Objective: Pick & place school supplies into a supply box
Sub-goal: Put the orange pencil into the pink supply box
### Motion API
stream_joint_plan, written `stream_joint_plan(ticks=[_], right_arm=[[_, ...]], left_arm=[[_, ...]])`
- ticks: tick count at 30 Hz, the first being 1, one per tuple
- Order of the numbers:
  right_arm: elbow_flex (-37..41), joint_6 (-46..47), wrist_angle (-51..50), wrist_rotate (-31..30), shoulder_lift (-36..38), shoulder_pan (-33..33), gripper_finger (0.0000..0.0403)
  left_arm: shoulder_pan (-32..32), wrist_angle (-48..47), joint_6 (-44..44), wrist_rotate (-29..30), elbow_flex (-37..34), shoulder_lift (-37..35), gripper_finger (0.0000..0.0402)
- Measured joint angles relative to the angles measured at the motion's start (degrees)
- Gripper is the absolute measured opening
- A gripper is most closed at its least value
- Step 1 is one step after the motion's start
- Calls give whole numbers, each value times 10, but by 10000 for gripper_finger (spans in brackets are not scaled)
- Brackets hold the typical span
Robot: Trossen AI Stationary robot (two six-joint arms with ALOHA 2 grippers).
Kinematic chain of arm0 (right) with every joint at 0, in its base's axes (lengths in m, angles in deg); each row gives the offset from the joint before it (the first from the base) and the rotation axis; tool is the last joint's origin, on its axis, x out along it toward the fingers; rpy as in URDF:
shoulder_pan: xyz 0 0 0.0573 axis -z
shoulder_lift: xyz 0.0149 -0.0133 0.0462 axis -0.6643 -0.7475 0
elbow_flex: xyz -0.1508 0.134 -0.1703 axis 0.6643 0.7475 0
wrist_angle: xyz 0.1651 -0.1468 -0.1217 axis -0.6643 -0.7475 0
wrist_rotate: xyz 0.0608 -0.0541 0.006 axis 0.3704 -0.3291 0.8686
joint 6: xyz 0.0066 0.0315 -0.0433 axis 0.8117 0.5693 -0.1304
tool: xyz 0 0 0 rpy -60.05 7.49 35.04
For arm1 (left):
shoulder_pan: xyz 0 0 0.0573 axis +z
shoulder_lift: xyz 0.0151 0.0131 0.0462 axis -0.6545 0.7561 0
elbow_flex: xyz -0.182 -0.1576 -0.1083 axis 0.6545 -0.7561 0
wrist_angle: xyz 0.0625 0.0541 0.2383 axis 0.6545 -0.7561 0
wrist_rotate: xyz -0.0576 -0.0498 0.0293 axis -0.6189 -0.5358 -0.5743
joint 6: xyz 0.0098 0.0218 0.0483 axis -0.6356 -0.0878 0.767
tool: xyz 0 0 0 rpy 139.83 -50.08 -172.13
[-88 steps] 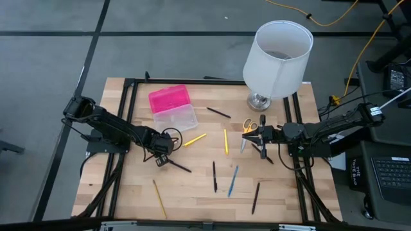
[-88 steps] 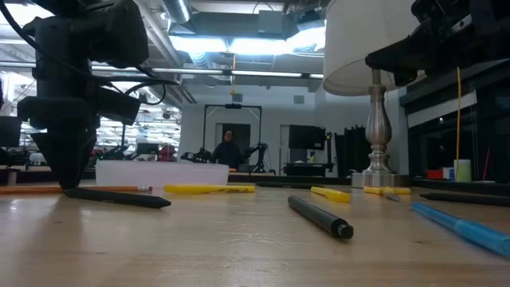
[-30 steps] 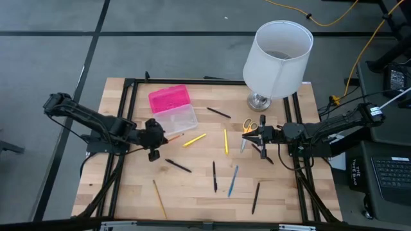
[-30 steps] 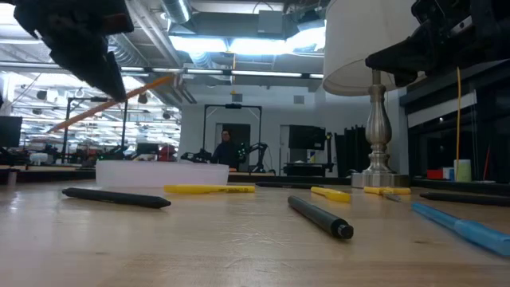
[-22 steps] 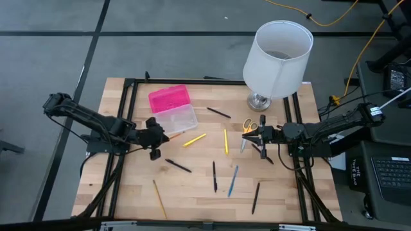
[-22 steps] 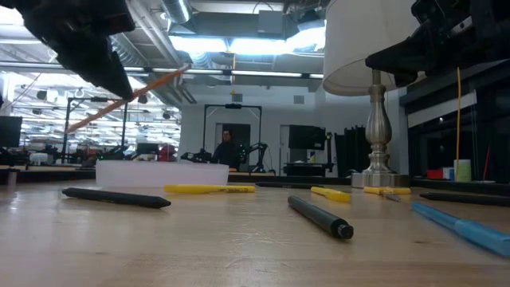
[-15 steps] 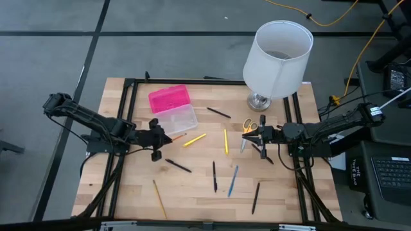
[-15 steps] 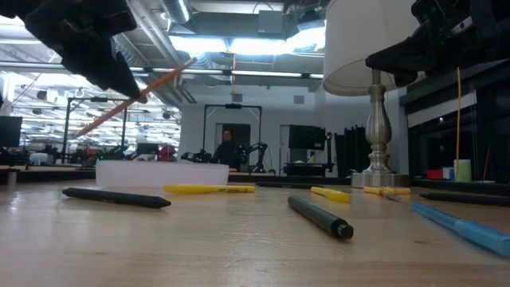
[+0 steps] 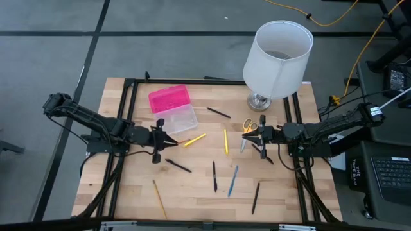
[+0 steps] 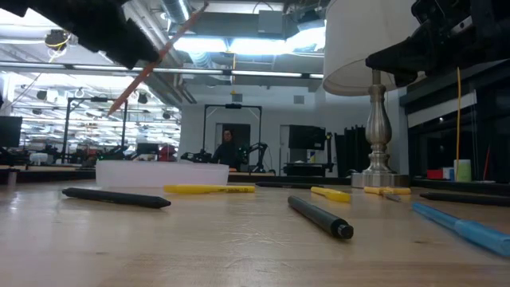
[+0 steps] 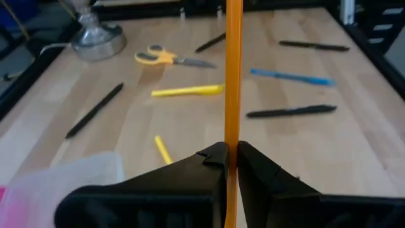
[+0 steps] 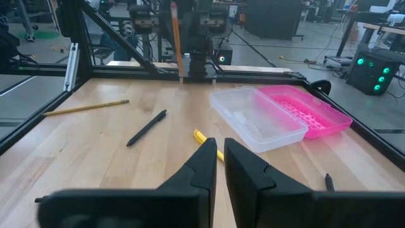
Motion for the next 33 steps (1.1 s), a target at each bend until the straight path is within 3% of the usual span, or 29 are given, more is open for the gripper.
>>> stream_joint_plan(ticks=[18, 26, 33], right_arm=[[0, -2, 5, -21, 0, 3, 37], [0, 0, 26, -30, 0, 19, 37], [0, -31, 27, -30, 0, 19, 37]], left_arm=[[42, 10, 29, -6, 2, 1, 15], [91, 9, 15, 6, 20, 25, 15], [141, -66, -28, 8, 65, 78, 15]])
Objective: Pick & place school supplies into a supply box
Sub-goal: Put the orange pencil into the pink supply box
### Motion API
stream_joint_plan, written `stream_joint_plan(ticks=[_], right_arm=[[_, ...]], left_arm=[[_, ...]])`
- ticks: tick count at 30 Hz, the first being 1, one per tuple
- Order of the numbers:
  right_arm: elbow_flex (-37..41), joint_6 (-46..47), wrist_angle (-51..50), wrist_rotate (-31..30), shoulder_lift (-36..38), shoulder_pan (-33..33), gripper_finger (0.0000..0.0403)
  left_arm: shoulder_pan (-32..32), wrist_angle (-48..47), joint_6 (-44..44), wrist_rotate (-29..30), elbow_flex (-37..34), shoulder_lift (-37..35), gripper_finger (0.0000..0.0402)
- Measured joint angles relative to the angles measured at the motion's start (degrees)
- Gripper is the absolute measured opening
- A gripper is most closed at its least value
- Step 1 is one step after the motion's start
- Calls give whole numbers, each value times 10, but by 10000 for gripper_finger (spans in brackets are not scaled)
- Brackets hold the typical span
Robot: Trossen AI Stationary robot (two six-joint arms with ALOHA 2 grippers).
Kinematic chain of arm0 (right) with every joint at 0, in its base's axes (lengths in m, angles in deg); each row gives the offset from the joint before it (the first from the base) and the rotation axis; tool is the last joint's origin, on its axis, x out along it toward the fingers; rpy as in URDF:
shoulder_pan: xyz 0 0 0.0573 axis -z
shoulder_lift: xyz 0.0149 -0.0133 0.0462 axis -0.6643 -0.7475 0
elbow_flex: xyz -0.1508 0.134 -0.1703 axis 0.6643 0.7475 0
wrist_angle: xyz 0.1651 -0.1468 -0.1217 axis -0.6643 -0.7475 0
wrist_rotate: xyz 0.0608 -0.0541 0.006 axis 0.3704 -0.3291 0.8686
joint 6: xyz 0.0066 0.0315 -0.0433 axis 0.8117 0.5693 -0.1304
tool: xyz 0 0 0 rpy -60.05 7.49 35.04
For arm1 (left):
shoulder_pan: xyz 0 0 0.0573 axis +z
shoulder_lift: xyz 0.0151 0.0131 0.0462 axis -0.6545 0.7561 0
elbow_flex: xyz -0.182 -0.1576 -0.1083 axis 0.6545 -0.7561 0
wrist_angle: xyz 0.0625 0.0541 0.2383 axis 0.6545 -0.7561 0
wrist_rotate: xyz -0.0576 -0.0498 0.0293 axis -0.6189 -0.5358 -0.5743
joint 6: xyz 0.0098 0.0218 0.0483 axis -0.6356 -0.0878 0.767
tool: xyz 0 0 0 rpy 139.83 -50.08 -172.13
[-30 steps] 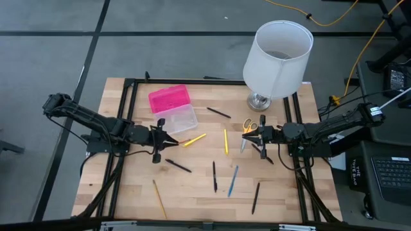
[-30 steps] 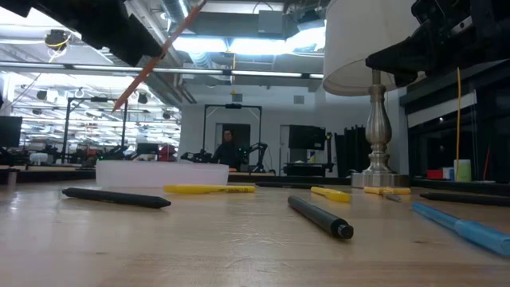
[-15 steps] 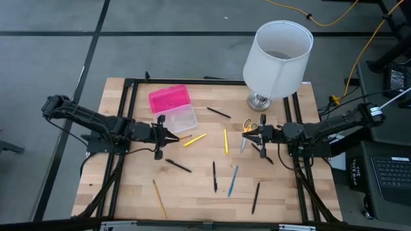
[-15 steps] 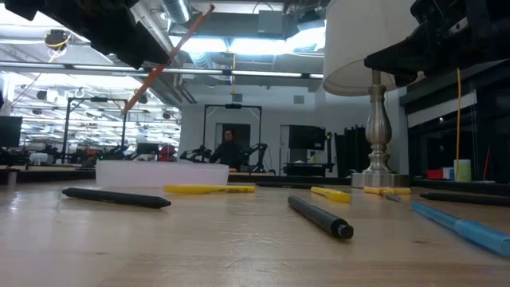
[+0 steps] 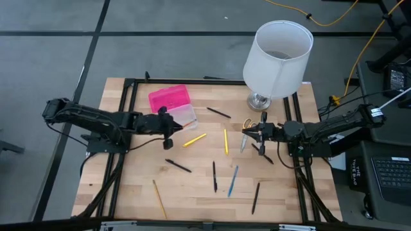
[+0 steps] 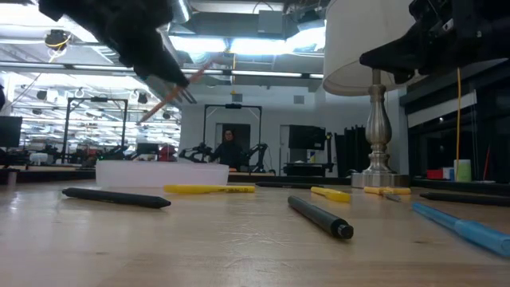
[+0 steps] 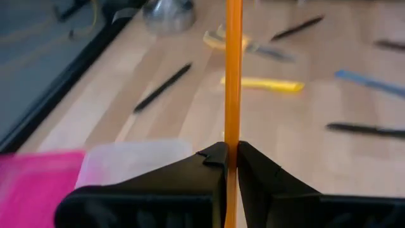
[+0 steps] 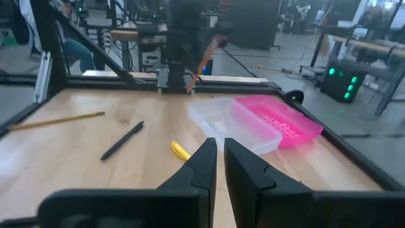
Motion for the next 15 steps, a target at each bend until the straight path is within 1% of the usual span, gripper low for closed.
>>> stream_joint_plan(ticks=[4, 11, 15], right_arm=[[0, -28, 17, 0, 0, 5, 37], [0, -29, 29, 0, 0, 34, 37], [0, -29, 29, 0, 0, 46, 37]], left_arm=[[26, -64, -7, -1, 44, 45, 15], [71, -179, -4, -18, 135, 123, 15], [99, -232, -1, -18, 165, 154, 15]])
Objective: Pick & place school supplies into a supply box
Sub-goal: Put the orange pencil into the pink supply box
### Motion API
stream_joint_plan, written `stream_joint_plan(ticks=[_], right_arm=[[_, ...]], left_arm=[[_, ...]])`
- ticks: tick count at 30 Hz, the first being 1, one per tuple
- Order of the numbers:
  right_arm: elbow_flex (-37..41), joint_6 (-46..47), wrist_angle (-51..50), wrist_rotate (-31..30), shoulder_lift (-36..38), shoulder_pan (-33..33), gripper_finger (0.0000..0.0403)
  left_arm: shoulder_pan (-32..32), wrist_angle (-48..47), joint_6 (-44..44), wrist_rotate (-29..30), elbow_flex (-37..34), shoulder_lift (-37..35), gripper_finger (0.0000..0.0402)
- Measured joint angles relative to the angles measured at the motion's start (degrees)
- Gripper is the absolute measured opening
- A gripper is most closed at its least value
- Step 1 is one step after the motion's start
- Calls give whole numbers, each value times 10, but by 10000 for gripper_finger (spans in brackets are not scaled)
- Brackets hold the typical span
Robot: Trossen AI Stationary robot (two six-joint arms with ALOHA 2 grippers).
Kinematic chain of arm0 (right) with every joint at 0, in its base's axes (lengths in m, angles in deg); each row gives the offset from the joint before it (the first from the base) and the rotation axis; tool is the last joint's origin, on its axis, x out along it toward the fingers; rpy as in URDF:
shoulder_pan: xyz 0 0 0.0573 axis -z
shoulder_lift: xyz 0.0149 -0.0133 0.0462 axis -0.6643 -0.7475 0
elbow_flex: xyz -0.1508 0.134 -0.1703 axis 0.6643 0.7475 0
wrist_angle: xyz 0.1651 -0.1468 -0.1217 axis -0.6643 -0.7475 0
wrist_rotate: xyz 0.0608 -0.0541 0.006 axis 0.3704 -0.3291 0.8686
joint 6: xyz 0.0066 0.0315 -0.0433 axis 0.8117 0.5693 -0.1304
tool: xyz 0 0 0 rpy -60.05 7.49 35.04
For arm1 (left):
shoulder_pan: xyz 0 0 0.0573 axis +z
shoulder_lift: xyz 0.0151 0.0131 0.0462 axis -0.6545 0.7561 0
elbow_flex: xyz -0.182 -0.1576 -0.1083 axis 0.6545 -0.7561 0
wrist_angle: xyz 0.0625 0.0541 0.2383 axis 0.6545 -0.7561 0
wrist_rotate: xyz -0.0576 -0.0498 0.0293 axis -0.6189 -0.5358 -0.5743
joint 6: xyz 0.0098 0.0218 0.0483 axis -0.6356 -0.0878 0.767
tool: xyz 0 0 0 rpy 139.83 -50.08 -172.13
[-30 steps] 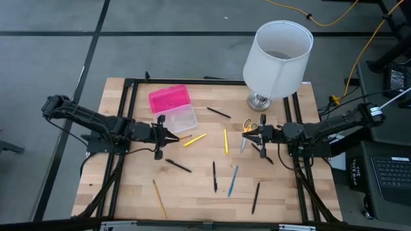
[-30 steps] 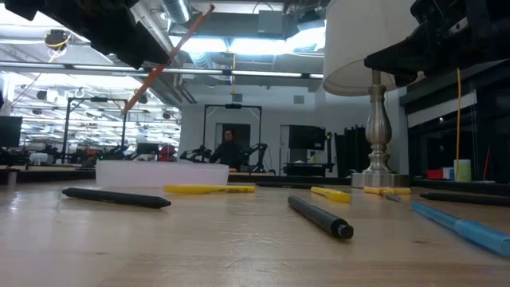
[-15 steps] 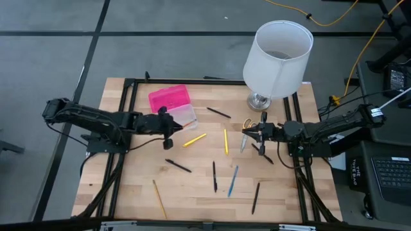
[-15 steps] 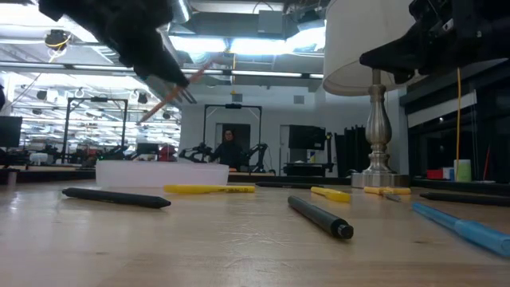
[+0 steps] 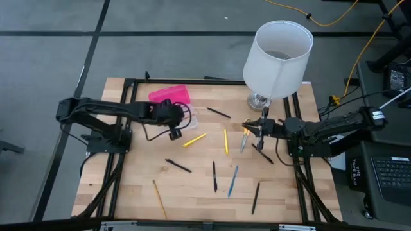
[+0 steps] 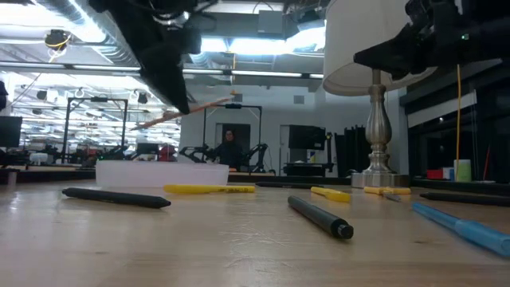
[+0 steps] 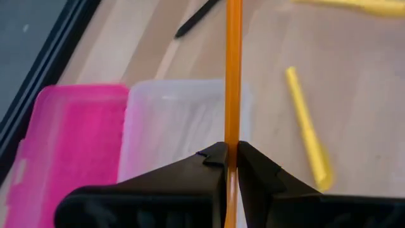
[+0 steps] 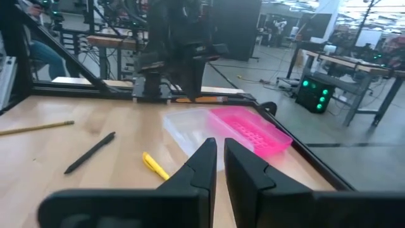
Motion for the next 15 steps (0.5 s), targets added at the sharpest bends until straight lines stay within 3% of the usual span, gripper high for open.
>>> stream_joint_plan(ticks=[6, 15], right_arm=[[0, -4, -2, 16, 0, 10, 37], [0, -30, -1, 16, 0, 34, 37]], left_arm=[[47, -17, 39, -25, 4, 21, 15], [111, -23, 23, -65, 4, 44, 15]])
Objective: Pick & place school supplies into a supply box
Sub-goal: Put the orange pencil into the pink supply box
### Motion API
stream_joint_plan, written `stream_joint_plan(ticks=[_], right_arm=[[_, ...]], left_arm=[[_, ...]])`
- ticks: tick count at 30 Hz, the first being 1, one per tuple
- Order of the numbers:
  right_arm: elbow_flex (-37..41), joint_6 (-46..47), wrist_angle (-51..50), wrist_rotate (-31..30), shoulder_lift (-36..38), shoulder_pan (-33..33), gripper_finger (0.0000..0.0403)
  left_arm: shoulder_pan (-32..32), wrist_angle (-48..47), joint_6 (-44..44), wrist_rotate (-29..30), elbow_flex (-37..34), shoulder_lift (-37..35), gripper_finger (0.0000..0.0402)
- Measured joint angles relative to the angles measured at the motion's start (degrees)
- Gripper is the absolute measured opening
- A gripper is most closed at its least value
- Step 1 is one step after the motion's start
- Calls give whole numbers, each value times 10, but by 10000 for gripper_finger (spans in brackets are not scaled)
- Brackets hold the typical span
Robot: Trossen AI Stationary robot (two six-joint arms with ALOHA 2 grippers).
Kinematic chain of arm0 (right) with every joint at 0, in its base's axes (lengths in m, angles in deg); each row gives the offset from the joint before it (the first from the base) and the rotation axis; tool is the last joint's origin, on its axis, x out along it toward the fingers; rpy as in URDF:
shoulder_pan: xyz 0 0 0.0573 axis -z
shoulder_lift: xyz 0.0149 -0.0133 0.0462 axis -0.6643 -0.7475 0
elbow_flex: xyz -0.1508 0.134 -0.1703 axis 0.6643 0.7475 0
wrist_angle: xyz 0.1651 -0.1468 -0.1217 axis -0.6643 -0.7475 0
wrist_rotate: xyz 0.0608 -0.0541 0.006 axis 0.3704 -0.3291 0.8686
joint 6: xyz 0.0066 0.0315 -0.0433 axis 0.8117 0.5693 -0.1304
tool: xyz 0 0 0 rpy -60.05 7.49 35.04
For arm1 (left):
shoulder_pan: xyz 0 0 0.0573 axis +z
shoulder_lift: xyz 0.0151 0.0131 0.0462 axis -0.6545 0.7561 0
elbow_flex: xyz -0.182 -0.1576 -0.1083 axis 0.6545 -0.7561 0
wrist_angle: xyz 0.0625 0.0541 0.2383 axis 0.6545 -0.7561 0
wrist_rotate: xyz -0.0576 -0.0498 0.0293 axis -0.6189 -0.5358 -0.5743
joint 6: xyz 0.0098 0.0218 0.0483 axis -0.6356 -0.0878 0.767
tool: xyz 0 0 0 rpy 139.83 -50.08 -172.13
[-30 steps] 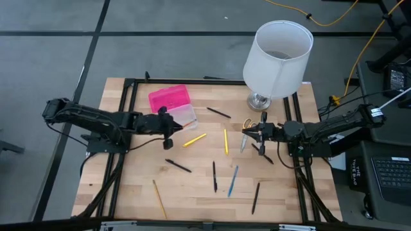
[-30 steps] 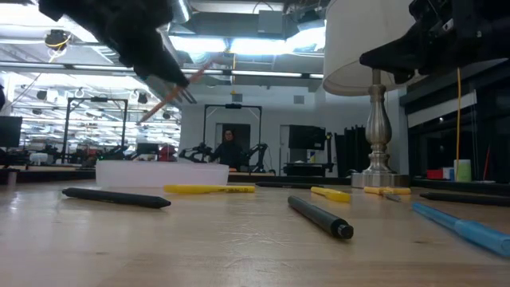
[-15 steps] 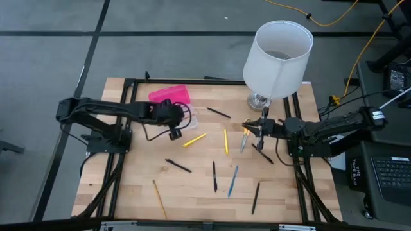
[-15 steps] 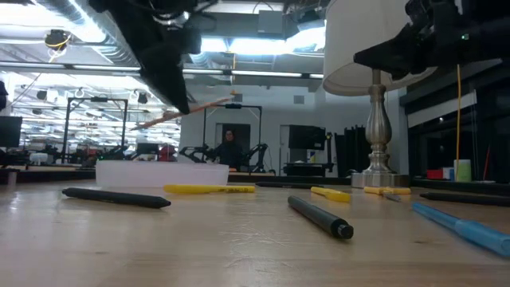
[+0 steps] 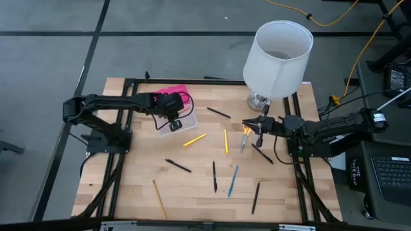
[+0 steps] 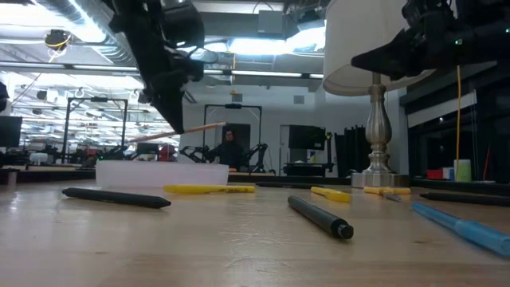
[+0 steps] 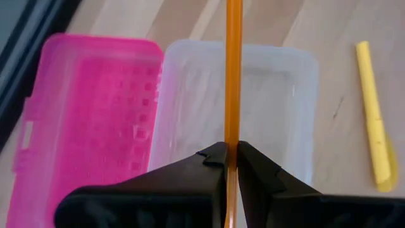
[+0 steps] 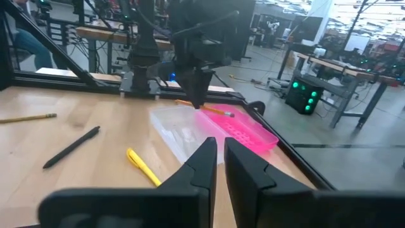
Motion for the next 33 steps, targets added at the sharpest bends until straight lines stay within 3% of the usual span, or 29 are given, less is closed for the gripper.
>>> stream_joint_plan(ticks=[15, 33], right_arm=[[0, 1, 0, 5, 0, 4, 37], [0, 0, 19, 6, 0, 4, 37]], left_arm=[[37, -1, -15, -25, 0, 82, 15], [39, -11, -25, -45, -1, 83, 19]])
